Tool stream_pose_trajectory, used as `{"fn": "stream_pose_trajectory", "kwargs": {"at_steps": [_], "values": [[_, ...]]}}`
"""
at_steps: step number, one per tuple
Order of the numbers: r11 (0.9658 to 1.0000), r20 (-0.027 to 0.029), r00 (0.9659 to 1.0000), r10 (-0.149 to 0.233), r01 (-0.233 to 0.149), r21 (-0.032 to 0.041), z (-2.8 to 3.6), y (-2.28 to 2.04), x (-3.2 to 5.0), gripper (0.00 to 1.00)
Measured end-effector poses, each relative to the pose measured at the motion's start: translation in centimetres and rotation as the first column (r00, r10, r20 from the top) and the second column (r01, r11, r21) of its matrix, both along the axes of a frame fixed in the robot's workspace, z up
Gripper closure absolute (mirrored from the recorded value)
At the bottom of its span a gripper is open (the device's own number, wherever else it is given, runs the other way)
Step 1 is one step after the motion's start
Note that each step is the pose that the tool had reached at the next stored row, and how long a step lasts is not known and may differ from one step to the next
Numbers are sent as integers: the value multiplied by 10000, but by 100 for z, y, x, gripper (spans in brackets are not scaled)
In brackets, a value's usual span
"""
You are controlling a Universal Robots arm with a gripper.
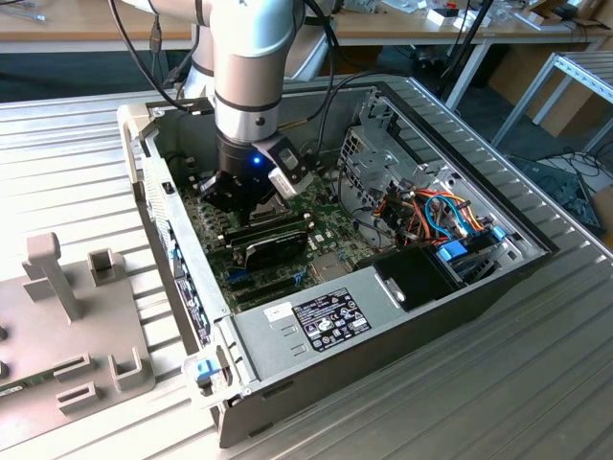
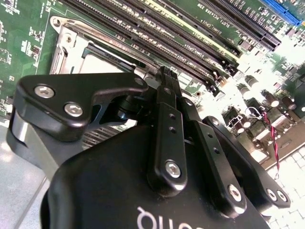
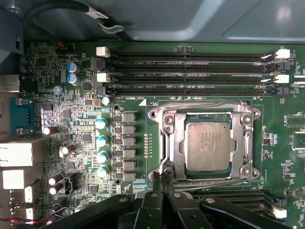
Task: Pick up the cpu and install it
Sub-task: 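Install the second cpu locking lever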
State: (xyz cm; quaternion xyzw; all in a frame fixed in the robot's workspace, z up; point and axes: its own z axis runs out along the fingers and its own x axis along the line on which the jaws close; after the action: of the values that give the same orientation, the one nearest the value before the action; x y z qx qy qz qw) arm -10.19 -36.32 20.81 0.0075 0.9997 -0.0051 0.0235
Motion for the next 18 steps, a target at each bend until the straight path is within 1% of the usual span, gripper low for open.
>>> {"fn": "stream_pose_trajectory", "kwargs": {"at_steps": [2,5,6,18], "values": [[10000,1,10000,0,0,36,-2,0,0,89],[9999,2,10000,0,0,133,-14,1,-4,89],[9999,2,10000,1,-1,145,-21,0,-6,89],[9999,-1,10000,1,-1,142,-65,-1,-10,89]]}}
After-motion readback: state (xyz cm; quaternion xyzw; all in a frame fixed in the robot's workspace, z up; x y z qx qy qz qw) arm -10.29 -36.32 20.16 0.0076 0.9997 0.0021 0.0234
